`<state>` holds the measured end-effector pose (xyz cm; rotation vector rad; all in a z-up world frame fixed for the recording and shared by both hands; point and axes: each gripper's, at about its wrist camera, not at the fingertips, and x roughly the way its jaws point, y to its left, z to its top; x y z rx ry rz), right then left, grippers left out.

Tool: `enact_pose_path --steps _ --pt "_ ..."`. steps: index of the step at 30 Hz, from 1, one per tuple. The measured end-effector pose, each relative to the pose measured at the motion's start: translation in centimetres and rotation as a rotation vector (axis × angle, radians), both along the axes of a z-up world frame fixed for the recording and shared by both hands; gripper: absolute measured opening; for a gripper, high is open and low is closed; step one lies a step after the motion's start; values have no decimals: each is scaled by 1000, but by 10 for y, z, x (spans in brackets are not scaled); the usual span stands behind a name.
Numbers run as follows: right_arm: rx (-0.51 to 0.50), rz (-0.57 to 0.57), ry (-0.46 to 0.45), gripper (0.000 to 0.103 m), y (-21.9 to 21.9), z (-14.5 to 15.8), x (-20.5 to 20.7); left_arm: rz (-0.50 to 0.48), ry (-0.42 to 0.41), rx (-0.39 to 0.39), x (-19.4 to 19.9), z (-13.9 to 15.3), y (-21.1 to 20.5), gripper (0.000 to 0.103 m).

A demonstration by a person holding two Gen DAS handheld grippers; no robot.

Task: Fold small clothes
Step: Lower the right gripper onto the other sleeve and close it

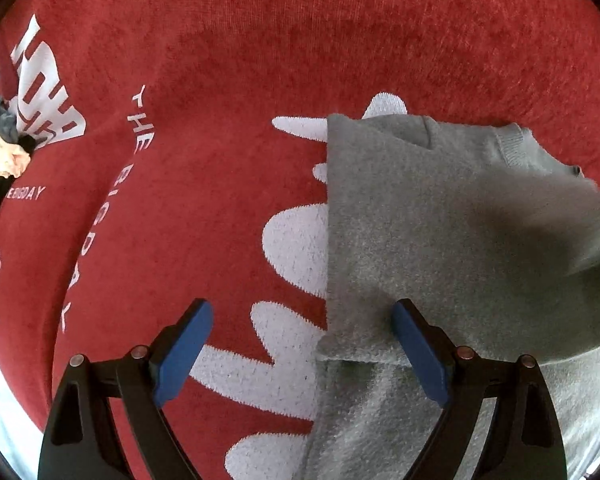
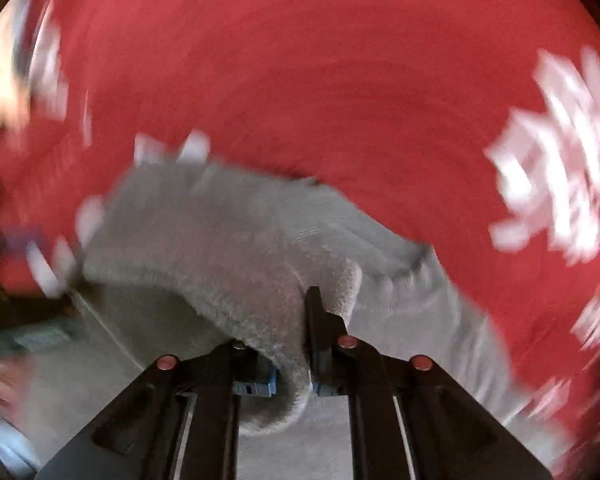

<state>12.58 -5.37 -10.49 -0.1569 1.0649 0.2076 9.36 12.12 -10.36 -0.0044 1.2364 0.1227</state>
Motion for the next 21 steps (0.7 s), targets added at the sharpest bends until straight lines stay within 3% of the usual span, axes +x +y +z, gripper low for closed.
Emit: enact_pose_path --steps 2,6,8,12,15,17,18,21 --pt "185 -169 28 11 -52 -1 -6 2 3 -3 -2 2 -2 92" --pt "481 -472 206 58 -132 -49 -23 5 6 6 0 0 -2 92" --pt "569 -542 242 58 -156 -66 -34 8 3 12 0 0 -4 92" --pt "755 -635 256 56 -182 -79 -47 16 0 21 -1 0 -7 92" --pt "838 -712 280 54 -191 -86 -44 18 6 33 0 1 -8 92" --pt "895 -744 295 14 -195 -88 -41 24 11 37 0 3 -9 92" --pt "909 -728 278 8 -197 -82 -39 30 10 35 0 5 -9 92" --pt "858 -587 194 8 -193 -54 -28 45 3 26 -1 5 -7 92"
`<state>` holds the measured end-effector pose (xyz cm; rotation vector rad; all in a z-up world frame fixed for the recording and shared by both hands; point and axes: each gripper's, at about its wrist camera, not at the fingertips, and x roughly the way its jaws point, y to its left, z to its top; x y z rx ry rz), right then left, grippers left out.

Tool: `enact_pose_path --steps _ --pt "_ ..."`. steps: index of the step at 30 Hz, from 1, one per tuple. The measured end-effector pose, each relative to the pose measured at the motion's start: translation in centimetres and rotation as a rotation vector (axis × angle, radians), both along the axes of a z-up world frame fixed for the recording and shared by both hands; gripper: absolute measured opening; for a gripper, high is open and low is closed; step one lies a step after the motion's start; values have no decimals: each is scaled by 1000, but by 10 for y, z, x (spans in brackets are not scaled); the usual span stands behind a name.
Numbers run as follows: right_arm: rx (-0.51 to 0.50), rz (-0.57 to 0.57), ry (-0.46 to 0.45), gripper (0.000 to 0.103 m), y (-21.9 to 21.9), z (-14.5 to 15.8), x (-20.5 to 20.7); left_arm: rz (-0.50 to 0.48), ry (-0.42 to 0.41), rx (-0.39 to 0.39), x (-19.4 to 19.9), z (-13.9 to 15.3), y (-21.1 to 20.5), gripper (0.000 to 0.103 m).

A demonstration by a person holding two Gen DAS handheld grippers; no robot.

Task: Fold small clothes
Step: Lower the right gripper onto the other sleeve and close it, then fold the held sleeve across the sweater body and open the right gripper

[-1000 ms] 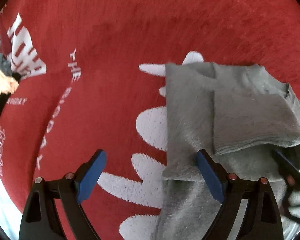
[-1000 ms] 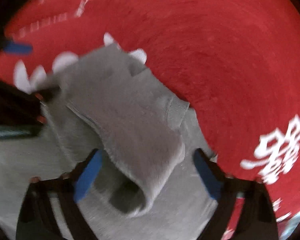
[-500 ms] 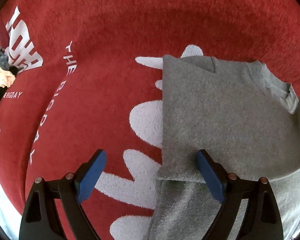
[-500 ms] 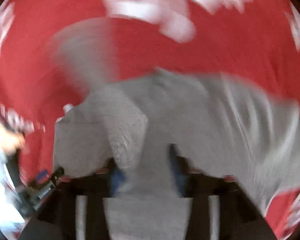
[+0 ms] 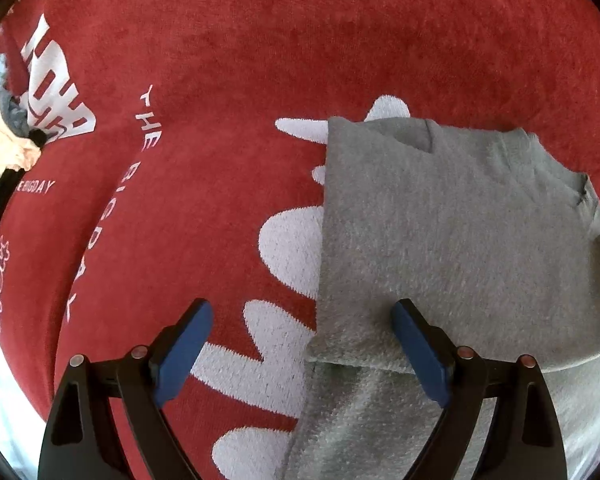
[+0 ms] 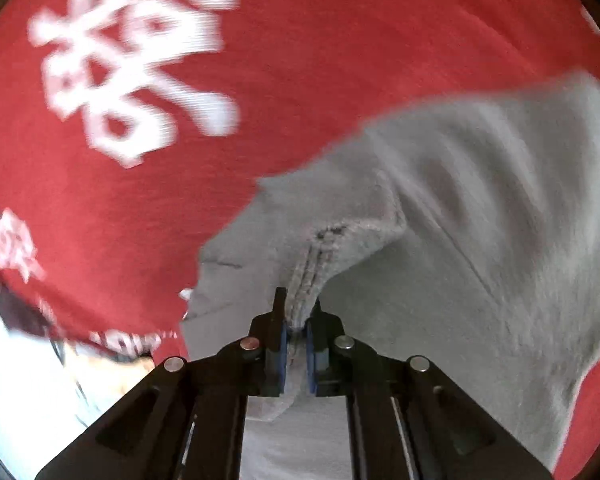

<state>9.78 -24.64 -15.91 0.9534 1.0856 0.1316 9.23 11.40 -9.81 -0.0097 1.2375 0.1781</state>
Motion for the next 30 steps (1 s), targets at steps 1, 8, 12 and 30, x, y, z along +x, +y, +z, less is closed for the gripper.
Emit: enact_pose_path --steps 1,8,12,30 --pt "-46 29 -13 8 1 4 0 1 2 0 0 -1 0 92" --pt "-167 -28 101 9 -28 -29 -25 20 17 -25 0 -7 3 92" --pt "-196 -15 128 16 -41 -21 -38 11 53 -52 5 -7 6 92" --pt "-202 56 249 52 -62 -9 -116 -289 150 -110 -35 32 -153 92"
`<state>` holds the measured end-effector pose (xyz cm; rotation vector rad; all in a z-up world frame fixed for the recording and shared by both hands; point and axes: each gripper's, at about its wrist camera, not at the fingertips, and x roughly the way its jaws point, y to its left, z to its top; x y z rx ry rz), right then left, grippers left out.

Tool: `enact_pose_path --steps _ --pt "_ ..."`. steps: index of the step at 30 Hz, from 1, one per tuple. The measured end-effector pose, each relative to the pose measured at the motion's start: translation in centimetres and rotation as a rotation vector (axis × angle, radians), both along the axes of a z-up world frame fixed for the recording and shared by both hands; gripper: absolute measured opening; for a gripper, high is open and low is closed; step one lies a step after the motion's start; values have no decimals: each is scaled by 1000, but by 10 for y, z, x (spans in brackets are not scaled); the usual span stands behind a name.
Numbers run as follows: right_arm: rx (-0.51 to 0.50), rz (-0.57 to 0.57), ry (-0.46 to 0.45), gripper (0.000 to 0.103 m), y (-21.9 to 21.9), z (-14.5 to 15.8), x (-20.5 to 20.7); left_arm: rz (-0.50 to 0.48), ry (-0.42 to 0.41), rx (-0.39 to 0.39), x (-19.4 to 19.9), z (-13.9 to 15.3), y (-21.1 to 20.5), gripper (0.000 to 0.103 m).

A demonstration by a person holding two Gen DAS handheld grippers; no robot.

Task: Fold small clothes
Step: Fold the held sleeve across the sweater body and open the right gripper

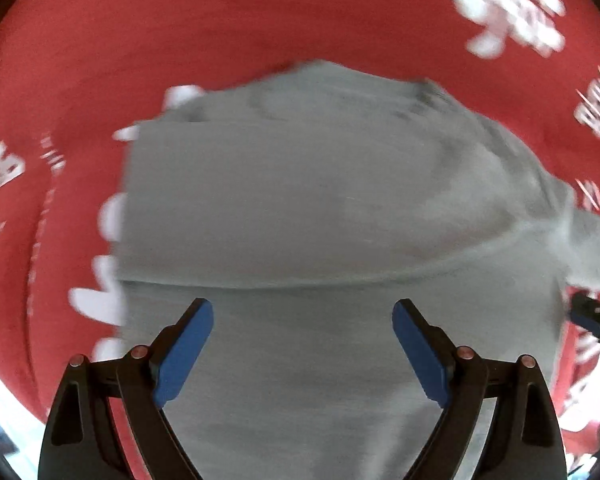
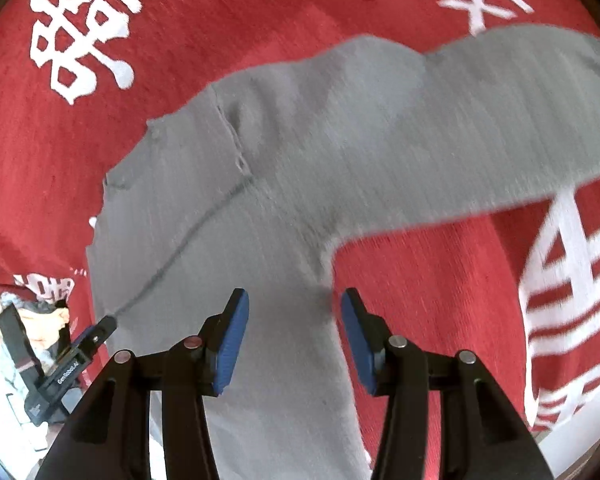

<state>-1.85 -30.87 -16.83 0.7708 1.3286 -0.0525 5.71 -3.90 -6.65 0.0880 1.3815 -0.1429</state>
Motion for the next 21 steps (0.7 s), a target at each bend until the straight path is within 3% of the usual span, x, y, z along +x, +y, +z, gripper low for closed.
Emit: enact_pose_path --steps 5,12,17,21 --pt "1 -36 8 52 -24 -11 -29 -92 43 -48 -17 -6 -70 92" --pt "5 -272 -39 52 -121 -8 -71 -221 52 -58 -32 -9 -153 92" --pt "6 -427 -65 52 -180 -10 -94 -261 34 -33 -31 -11 -185 92" --pt "68 -574 -153 52 -220 -18 -109 -262 26 -13 -22 -17 -198 92"
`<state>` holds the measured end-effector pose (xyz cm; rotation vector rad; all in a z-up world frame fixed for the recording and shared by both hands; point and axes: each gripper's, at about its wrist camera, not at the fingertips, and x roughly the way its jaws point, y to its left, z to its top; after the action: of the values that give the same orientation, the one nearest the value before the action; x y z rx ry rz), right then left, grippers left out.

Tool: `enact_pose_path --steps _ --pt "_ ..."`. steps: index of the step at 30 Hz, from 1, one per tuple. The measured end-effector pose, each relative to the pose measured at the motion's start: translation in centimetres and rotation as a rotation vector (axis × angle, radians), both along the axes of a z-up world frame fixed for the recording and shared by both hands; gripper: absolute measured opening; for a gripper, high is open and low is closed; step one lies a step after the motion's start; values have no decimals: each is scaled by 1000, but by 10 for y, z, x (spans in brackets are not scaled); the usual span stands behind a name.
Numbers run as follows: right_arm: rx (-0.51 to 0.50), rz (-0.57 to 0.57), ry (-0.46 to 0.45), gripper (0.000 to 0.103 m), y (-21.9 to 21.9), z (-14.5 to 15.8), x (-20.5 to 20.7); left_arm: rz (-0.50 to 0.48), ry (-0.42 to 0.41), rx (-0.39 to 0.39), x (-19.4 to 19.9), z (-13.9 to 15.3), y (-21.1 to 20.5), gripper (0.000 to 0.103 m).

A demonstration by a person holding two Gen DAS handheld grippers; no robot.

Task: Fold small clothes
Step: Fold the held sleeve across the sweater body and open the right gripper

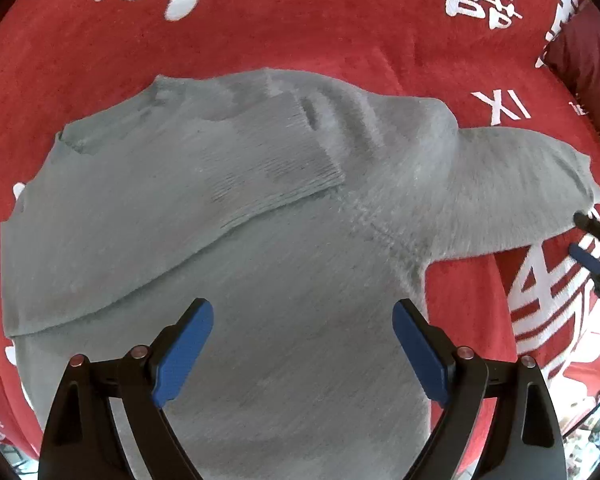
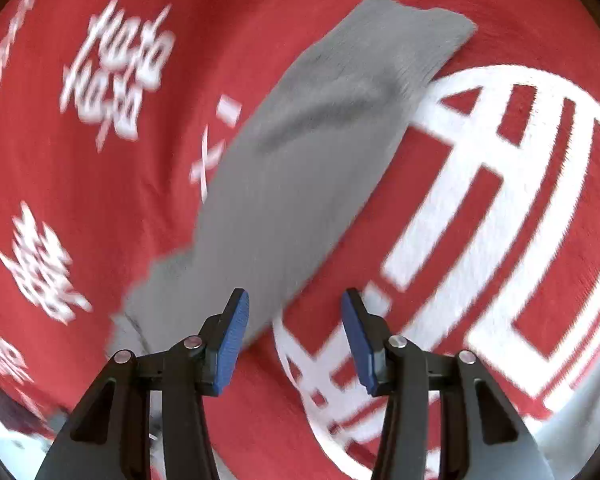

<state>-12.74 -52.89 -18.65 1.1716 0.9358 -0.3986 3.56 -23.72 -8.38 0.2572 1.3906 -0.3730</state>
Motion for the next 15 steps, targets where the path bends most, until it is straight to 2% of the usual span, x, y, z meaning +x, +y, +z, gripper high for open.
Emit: enact_pose_path --steps 8,11,15 --pt "29 -43 -104 52 -21 -3 7 -4 13 9 -6 -10 -20 92" --pt "35 -96 -144 52 -24 -4 8 -15 6 18 -10 -10 -25 92" --pt "91 -166 -206 53 -25 -10 8 -7 -16 13 -11 -8 -30 92"
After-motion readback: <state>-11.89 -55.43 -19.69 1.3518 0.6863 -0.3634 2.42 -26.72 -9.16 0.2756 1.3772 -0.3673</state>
